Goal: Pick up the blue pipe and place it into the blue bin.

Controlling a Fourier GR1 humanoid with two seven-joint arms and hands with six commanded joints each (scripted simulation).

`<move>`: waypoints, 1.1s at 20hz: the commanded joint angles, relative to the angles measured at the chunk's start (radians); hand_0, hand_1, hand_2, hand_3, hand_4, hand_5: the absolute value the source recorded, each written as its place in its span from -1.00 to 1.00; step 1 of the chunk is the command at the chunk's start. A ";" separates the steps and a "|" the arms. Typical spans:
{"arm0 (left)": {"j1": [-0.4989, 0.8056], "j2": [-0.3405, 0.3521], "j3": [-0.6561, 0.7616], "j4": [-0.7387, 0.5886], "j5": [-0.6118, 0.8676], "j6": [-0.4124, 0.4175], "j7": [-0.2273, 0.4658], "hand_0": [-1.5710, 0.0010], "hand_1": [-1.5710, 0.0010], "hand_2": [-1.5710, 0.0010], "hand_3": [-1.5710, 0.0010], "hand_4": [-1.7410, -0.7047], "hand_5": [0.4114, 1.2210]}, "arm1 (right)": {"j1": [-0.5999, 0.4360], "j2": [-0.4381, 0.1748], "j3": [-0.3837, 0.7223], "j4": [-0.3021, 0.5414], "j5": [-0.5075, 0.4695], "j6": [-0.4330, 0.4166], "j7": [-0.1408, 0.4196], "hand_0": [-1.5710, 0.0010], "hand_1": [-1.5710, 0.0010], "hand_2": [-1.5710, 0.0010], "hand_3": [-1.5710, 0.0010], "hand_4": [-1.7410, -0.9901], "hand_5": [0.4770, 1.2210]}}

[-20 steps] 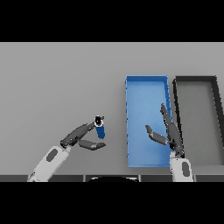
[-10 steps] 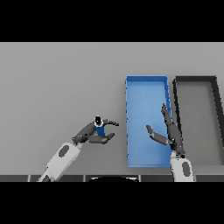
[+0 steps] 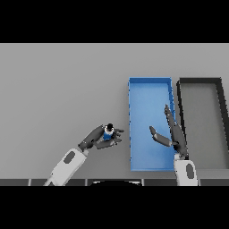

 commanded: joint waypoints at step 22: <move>-0.082 0.010 -0.017 -0.222 0.051 -0.046 0.137 -1.00 -1.00 -1.00 -0.84 -0.98 1.00 | 0.062 0.016 0.008 -0.017 0.016 -0.013 -0.043 1.00 1.00 1.00 1.00 0.42 -0.61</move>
